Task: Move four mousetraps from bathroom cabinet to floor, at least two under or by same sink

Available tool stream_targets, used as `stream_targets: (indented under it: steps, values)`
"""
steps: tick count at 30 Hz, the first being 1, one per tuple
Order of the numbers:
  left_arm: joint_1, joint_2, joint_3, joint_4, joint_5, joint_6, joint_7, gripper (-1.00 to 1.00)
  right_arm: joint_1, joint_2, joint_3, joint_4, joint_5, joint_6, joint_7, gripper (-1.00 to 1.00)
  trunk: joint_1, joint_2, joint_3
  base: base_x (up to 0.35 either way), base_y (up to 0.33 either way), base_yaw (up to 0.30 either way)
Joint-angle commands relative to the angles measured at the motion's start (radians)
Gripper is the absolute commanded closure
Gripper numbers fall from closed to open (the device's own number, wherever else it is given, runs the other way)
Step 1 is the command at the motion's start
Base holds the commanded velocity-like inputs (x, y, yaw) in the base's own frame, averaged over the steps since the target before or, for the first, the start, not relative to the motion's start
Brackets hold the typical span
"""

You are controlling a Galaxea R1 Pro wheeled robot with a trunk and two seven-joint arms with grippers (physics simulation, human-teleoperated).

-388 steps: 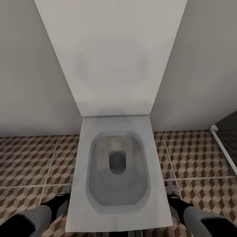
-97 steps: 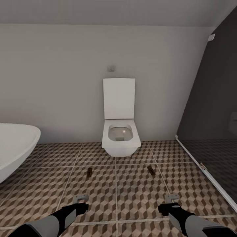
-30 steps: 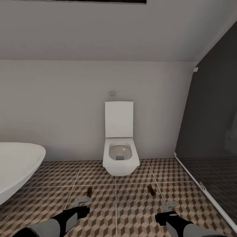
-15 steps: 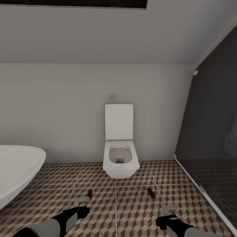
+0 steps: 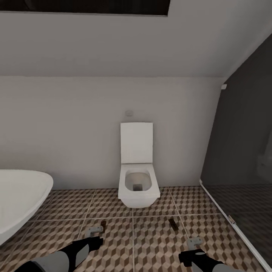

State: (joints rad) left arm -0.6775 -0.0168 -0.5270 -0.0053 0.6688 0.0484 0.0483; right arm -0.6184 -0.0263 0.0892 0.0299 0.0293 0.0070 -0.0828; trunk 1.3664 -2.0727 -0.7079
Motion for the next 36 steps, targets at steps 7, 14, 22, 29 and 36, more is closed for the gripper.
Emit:
stream_targets:
  steps: [7, 14, 22, 29, 36]
  values:
    - [-0.001, 0.000, -0.008, 0.000, 0.008, 0.004, 0.004, -1.00, 0.000, 0.000, 0.008, 0.002, 0.003, 0.000, -0.003, -1.00, -0.027, 0.049, 0.021, 0.000, 0.000, 0.000]
    - [-0.001, 0.000, -0.008, 0.000, 0.008, 0.004, 0.004, -1.00, -0.001, 0.000, 0.007, 0.002, 0.003, 0.001, -0.003, -1.00, -0.054, 0.098, 0.043, 0.000, 0.000, 0.000]
    - [0.001, 0.000, -0.008, -0.001, 0.008, 0.004, 0.004, -1.00, -0.001, 0.000, 0.007, 0.002, 0.003, 0.000, -0.004, -1.00, -0.085, 0.154, 0.068, 0.000, 0.000, 0.000]
    - [0.004, 0.000, -0.009, 0.000, 0.008, 0.007, 0.003, -1.00, 0.006, 0.000, 0.007, 0.002, 0.003, -0.001, -0.004, -1.00, -0.111, 0.203, 0.090, 0.000, 0.000, 0.000]
    - [0.044, 0.000, -0.008, -0.001, 0.008, 0.043, 0.003, -1.00, 0.057, 0.000, 0.008, 0.001, 0.005, -0.003, -0.004, -1.00, -0.138, 0.252, 0.112, 0.000, 0.000, 0.000]
